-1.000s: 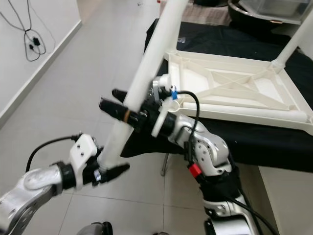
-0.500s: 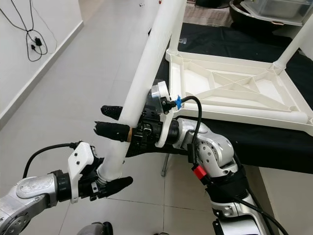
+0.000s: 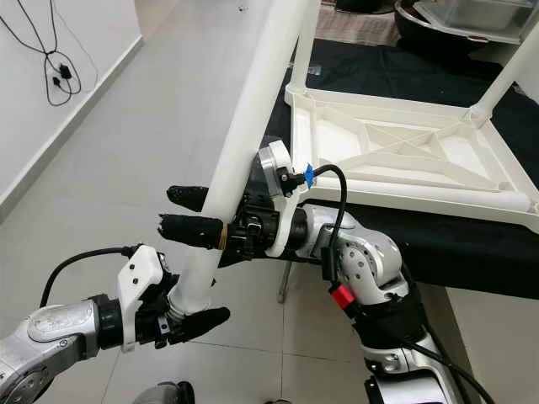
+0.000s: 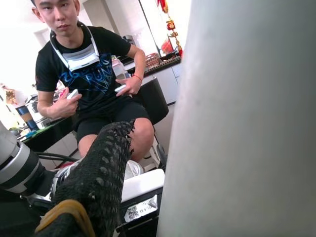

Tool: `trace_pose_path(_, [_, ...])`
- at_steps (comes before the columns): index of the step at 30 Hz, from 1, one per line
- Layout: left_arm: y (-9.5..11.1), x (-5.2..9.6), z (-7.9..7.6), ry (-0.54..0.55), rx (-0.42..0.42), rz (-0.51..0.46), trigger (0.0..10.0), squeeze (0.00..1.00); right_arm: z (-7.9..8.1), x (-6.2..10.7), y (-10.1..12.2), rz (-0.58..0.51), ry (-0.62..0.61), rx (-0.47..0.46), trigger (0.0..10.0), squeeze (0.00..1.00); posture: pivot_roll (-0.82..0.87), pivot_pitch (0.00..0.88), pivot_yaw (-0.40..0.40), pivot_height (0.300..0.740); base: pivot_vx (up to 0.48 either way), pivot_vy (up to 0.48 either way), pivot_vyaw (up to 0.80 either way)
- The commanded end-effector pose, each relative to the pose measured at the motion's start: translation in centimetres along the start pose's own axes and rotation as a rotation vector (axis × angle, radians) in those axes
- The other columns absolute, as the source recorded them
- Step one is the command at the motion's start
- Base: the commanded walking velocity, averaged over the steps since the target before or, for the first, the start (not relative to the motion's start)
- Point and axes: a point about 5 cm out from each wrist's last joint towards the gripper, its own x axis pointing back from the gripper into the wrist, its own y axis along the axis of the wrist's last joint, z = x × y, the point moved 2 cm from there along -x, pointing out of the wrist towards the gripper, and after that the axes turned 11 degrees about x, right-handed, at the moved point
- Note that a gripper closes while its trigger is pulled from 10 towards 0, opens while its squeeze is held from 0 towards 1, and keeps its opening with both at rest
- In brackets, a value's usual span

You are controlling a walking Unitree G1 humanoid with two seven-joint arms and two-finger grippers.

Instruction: Building children table

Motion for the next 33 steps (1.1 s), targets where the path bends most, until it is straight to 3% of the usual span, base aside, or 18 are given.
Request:
trace_pose_path(1, [0.21,-0.35,-0.70,-0.034,0.002,-0.006,10.0,0.00,0.61,-0.69,0.38,-0.006,0.046,0.007,10.0,0.00,0.09,0.146,-0.081,0.740,0.000,0.000,0.00])
trace_pose_path(15, [0.14,-0.71,-0.88,-0.041,0.012,-0.007,10.0,0.00,0.46,-1.48,0.48,-0.021,0.055,0.012,9.7,0.00,0.08,0.148,-0.079,0.740,0.000,0.000,0.00])
trace_pose_path(16, [0.10,-0.70,-0.87,-0.041,0.012,-0.005,10.0,0.00,0.44,-1.52,0.45,-0.021,0.053,0.013,2.7,0.00,0.08,0.148,-0.079,0.740,0.000,0.000,0.00])
trace_pose_path(19, [0.06,-0.68,-0.87,-0.041,0.012,-0.004,10.0,0.00,0.45,-1.54,0.43,-0.021,0.052,0.013,2.7,0.00,0.08,0.149,-0.079,0.740,0.000,0.000,0.00])
trace_pose_path(20, [0.03,-0.64,-0.83,-0.039,0.013,-0.004,10.0,0.00,0.50,-1.53,0.40,-0.020,0.056,0.011,0.0,0.00,0.08,0.150,-0.079,0.740,0.000,0.000,0.00])
trace_pose_path(33, [-0.54,-0.42,-0.32,-0.010,0.039,0.040,10.0,0.00,0.72,-1.58,0.34,-0.024,0.068,0.008,0.0,0.00,0.08,0.153,-0.078,0.740,0.000,0.000,0.00])
